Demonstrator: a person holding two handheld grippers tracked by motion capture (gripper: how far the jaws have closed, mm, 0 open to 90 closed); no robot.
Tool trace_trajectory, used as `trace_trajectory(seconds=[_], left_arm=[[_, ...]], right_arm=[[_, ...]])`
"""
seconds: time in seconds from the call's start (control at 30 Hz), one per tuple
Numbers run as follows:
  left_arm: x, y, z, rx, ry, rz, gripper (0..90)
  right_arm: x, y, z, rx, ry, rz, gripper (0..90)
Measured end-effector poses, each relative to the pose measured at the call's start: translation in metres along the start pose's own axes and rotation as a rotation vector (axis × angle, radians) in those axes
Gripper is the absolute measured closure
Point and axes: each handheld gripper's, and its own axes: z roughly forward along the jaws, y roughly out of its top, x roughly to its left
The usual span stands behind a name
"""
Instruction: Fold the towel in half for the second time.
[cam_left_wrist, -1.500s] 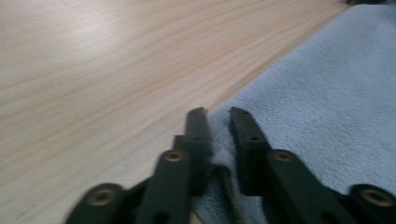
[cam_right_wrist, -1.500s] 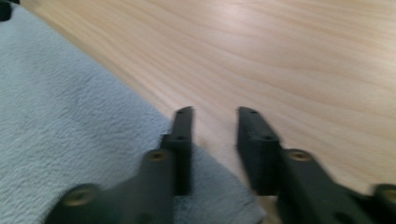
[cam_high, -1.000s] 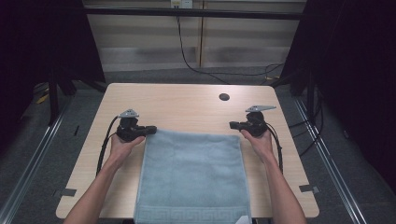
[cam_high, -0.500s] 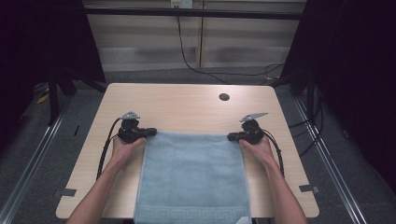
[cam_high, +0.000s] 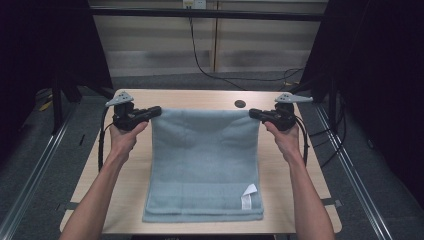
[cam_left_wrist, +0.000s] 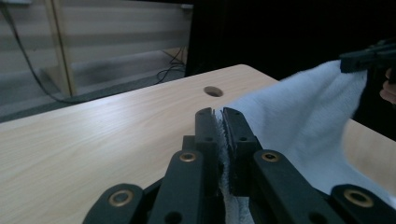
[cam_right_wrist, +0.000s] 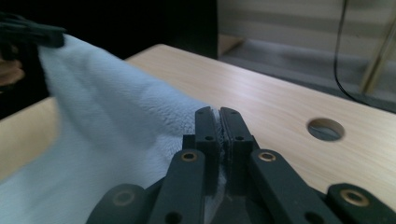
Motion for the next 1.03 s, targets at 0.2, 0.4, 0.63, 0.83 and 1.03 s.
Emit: trace_trajectory(seconds=[0.2, 0.4, 0.63, 0.83, 1.03], left_arm=[[-0.025, -0.034, -0.041, -0.009, -0.075, 0.022, 85.7], [-0.061, -0.077, -0.071, 0.03, -0.159, 0.004, 85.3], [-0.074, -0.108, -0.097, 0.094, -0.168, -0.012, 61.8], [-0.05, -0.116, -0.095, 0.093, -0.059, -0.074, 46.6], [-0.037, -0.123, -0.101, 0.098, 0.008, -0.091, 35.3]], right_arm=[[0.041, -0.027, -0.038, 0.018, 0.077, -0.08, 87.3], [0.072, -0.071, -0.069, 0.074, 0.117, -0.077, 87.1], [0.096, -0.119, -0.094, 0.14, 0.136, -0.021, 64.7], [0.082, -0.122, -0.105, 0.075, 0.059, 0.037, 53.3], [0.072, -0.123, -0.112, 0.028, 0.007, 0.072, 43.9]])
